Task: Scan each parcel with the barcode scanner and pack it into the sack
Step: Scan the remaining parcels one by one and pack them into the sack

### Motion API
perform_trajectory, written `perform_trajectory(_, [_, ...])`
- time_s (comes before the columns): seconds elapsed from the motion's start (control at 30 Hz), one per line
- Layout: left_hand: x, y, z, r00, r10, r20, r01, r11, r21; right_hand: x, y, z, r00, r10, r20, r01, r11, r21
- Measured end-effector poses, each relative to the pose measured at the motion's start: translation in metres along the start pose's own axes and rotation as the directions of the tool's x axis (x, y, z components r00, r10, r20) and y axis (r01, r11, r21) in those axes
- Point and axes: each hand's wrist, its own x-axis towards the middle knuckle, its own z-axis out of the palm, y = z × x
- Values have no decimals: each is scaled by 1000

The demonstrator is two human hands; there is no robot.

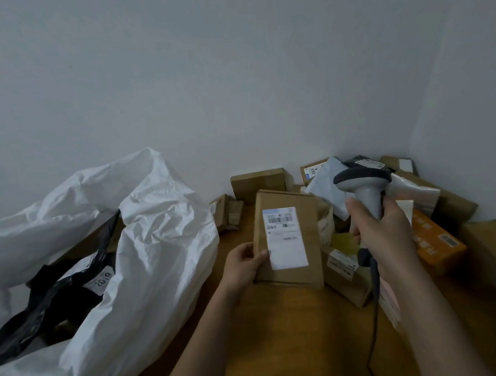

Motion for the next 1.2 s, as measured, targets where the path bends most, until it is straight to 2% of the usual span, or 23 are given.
perform_trajectory(0.1, [1, 1, 1, 982, -68, -179, 63, 998, -31, -9, -15, -3, 992, 23, 126, -20, 1000, -23])
perform_trajectory(0.23, [2, -1, 1, 965, -109, -238, 84, 990, -114, -22, -37, -8, 949, 53, 311, -60, 998, 12])
perform_trajectory(0.3, [1, -2, 2, 958, -125, -258, 90, 986, -142, -28, -45, -11, 935, 41, 352, -36, 999, -21])
perform_trajectory(0.57, [-5, -2, 2, 950, -137, -281, 76, 973, -216, -45, -73, -22, 919, -8, 395, 25, 999, -38])
perform_trajectory(1.03, [-10, 3, 4, 942, -113, -316, 48, 977, -207, -58, -93, -36, 905, -71, 418, 117, 990, -85])
perform_trajectory(1.2, [-10, 5, 3, 943, -136, -303, 47, 958, -283, -60, -98, -34, 903, -89, 420, 140, 986, -91])
